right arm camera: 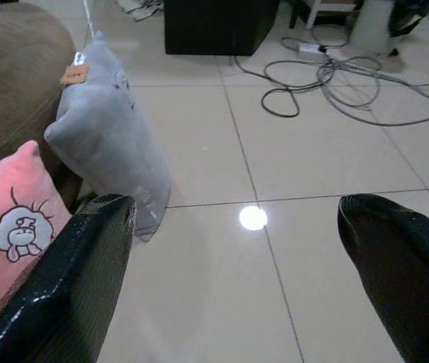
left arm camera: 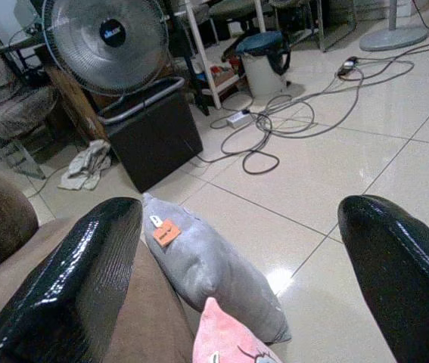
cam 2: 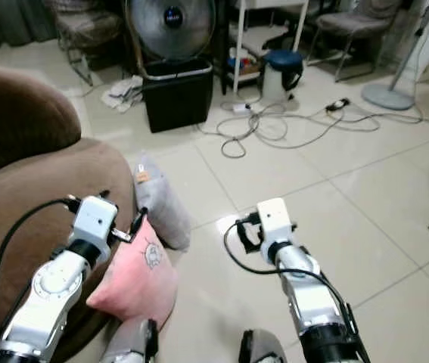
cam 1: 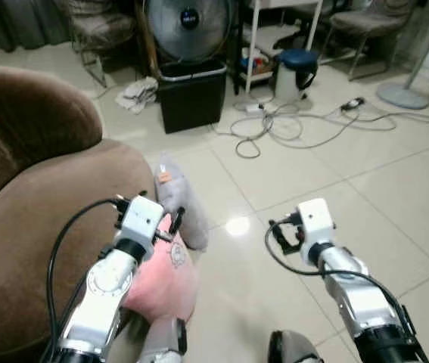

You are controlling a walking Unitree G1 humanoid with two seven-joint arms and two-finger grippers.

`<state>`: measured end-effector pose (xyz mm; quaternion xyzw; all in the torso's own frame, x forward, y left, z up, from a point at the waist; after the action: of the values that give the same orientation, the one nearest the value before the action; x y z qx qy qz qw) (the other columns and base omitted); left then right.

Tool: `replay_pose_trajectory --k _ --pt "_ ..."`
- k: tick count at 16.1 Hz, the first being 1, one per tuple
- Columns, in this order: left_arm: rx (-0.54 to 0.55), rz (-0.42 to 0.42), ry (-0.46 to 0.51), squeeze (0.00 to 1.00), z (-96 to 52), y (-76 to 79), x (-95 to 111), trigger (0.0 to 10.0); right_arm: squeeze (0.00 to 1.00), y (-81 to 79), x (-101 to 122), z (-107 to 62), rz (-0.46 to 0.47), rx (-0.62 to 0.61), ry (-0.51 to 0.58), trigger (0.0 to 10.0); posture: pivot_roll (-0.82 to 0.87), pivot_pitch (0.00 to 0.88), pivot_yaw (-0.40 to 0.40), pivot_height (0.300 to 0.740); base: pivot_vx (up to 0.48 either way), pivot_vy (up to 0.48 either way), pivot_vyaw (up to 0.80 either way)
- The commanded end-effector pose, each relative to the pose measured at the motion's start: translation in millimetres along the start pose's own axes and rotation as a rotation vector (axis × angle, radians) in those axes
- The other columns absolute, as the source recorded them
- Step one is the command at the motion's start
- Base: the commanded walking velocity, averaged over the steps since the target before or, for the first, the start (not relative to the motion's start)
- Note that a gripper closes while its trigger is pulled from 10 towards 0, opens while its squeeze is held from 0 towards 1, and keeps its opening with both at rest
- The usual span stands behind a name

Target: Move the pillow to the sofa from floor

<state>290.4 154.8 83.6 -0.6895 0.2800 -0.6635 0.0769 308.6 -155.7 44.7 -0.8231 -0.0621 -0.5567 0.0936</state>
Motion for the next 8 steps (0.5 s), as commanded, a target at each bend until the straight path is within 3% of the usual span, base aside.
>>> replay_pose_trajectory --k 1,4,8 --pt "0.013 0.014 -0.016 0.00 1.1 -4.7 -1.9 10.0 0.00 -2.3 1.3 0.7 0.002 0.004 0.011 10.0 0.05 0.000 0.014 0.630 0.000 0.000 0.00" --pt "0.017 0.010 -0.025 0.00 2.0 -6.1 -4.2 10.0 0.00 -2.4 -0.1 0.7 0.005 -0.002 0.009 10.0 0.05 0.000 0.017 0.630 0.000 0.000 0.00" --pt "0.012 0.013 -0.021 0.00 1.8 -4.9 -3.2 10.0 0.00 -2.7 -1.5 1.0 0.008 0.000 0.003 10.0 0.05 0.000 0.017 0.596 0.000 0.000 0.00"
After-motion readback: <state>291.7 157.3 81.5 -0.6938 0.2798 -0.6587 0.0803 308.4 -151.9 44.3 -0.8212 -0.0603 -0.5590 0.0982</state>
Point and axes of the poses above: a point about 5 cm out from each wrist's last joint towards the gripper, its own z axis pointing out of the wrist towards the gripper, its own x axis along the axis of the wrist's last joint, y = z × x, the point moved 2 cm from there along z, pointing out of the wrist towards the gripper, and after that the axes turned 11 degrees about z, right-handed, at the moved point
